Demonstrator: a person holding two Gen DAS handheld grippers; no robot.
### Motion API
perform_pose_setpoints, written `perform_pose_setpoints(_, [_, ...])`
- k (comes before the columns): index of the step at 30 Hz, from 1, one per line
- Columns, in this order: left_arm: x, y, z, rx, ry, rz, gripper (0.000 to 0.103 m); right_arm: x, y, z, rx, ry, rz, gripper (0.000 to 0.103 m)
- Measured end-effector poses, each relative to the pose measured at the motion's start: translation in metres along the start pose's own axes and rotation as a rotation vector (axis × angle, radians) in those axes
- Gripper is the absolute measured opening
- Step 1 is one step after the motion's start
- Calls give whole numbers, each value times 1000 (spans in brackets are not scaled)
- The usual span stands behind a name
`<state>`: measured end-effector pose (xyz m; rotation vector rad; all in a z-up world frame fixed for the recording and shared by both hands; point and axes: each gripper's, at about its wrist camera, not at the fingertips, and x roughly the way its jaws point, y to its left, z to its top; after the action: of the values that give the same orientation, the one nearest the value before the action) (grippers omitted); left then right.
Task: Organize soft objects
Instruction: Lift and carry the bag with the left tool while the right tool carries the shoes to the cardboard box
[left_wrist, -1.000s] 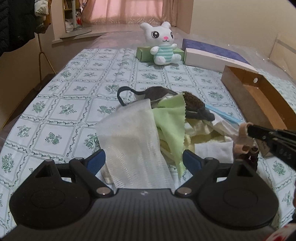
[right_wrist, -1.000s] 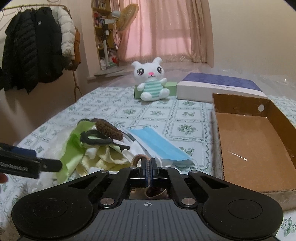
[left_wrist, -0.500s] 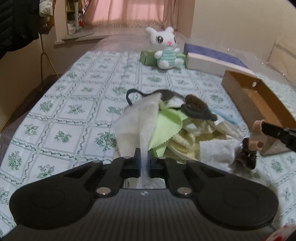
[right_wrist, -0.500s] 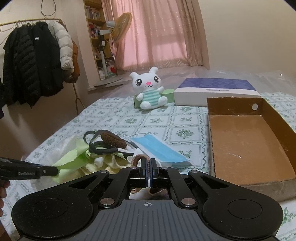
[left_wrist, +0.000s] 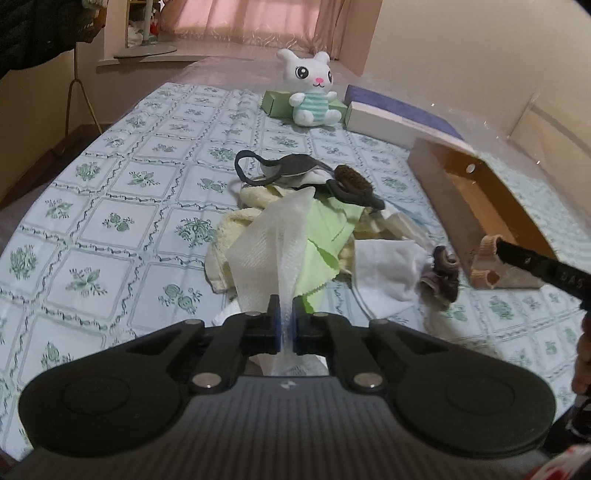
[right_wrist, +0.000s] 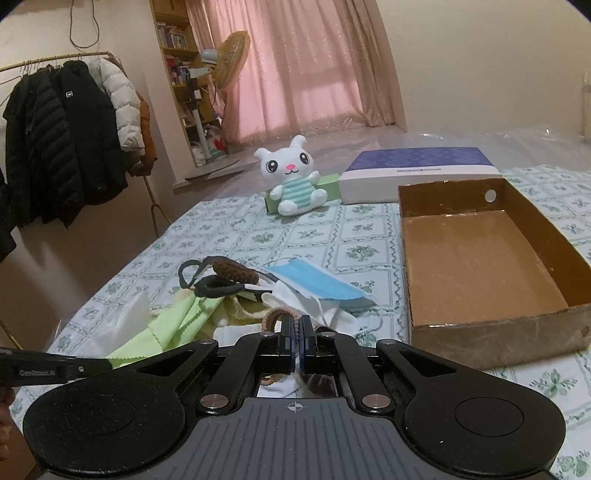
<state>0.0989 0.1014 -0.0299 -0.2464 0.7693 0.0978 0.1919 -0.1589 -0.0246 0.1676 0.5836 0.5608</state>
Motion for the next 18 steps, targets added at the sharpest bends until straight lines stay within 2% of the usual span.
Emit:
perform_pose_setpoints(3, [2,-1,-6,-1,35,-18,16,-5,0,-2,6,2,-1,2])
perform_pose_setpoints(7, [11,-2,-16,-22,80,-31,16,-11,-1,-6,15,8,-5,2])
perform_pose_setpoints(8, [11,-2,-16,-27,80,-33,13,-12,-1,-7,14,8,-7,2])
perform_pose_setpoints(9, [9,-2,-17,-26,75,-35,4,-14,-1,-7,13,7,-11,2])
perform_pose_setpoints(18, [-17,-7,1,-9,-14,-32,2,-24,-9,-5,23,-13,-22,2])
